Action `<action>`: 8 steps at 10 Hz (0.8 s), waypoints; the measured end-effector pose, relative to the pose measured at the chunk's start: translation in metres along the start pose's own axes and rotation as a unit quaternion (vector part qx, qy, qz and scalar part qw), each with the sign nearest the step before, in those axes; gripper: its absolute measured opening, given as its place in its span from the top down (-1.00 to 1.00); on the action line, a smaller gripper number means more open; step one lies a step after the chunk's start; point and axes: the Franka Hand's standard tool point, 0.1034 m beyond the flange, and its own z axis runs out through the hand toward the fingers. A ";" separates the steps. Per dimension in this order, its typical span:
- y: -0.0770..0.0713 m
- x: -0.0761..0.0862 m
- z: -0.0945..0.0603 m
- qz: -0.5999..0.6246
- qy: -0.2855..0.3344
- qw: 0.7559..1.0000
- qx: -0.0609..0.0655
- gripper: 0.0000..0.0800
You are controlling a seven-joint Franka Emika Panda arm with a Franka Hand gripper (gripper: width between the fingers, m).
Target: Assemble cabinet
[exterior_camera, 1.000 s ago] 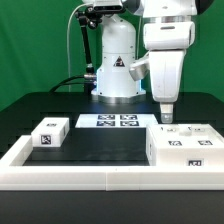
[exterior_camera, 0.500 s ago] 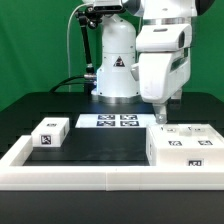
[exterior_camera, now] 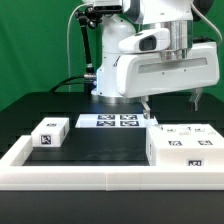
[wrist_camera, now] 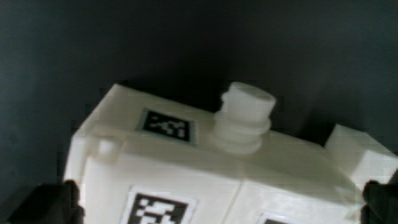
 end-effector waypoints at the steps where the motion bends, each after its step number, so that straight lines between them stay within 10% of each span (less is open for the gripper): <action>1: 0.000 0.001 0.000 0.030 0.001 1.000 0.005 -0.99; 4: -0.007 0.002 0.000 0.131 0.001 0.991 0.020 -0.99; 8: -0.025 -0.003 0.009 0.257 -0.023 0.966 0.000 -0.99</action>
Offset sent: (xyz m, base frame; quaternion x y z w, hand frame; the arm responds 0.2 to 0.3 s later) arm 0.0000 0.0000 0.0000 0.0000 0.0000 0.1938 0.9810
